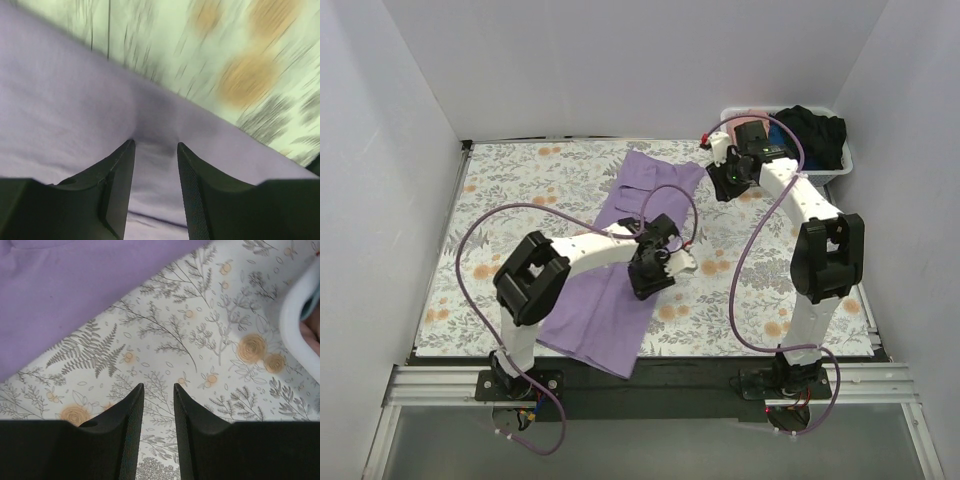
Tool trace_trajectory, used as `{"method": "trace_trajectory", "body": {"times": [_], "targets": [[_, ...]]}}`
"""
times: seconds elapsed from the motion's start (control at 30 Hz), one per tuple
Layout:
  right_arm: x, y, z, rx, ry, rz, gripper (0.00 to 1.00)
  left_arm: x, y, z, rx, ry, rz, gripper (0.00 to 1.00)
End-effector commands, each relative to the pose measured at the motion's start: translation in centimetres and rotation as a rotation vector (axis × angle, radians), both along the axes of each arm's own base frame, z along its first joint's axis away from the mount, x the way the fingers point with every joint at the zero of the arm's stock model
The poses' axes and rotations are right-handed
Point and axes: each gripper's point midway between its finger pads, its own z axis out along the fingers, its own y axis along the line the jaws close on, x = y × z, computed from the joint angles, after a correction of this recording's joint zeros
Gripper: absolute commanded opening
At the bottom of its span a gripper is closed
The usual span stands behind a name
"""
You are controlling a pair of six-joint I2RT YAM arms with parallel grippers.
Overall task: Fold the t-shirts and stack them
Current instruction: Fold the tshirt
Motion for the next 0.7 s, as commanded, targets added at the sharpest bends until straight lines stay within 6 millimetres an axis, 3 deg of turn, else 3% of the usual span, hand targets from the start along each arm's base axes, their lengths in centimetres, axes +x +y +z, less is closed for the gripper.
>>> {"method": "trace_trajectory", "body": {"times": [0.0,0.1,0.13,0.2,0.27,0.33,0.4,0.43,0.5,0.53,0.67], "targets": [[0.4,-1.2,2.9,0.056,-0.036,-0.041,0.36,-1.5,-6.9,3.4,-0.206,0.145,0.07,0.39],[0.2,-1.0,2.9,0.068,-0.023,-0.029,0.36,-0.3,-8.5,6.7,-0.335,0.175,0.079,0.39],[0.0,-0.8,2.9,0.075,-0.016,-0.021,0.35,1.0,-7.9,8.7,-0.393,0.149,0.108,0.39],[-0.3,-0.2,2.3,0.091,0.01,-0.009,0.34,2.1,-7.1,10.1,-0.466,0.164,0.149,0.39],[-0.8,0.9,1.6,0.097,0.04,0.012,0.31,4.9,-5.0,11.7,-0.542,0.157,0.251,0.39],[-1.4,2.5,0.6,0.106,0.07,0.041,0.29,8.4,-2.4,12.4,-0.58,0.127,0.374,0.39],[-1.8,3.8,0.0,0.104,0.085,0.064,0.28,11.3,-1.1,12.3,-0.605,0.117,0.483,0.38],[-2.2,5.1,-0.3,0.099,0.093,0.086,0.27,13.9,0.3,12.9,-0.633,0.081,0.554,0.38],[-2.1,6.1,-1.6,0.071,0.109,0.097,0.25,17.0,1.1,12.4,-0.651,0.072,0.669,0.38],[-2.3,7.2,-2.1,0.059,0.114,0.116,0.24,18.6,1.2,13.3,-0.678,0.051,0.69,0.38],[-1.1,8.6,-6.0,-0.019,0.141,0.119,0.22,22.4,3.6,12.9,-0.724,0.062,0.847,0.38]]}}
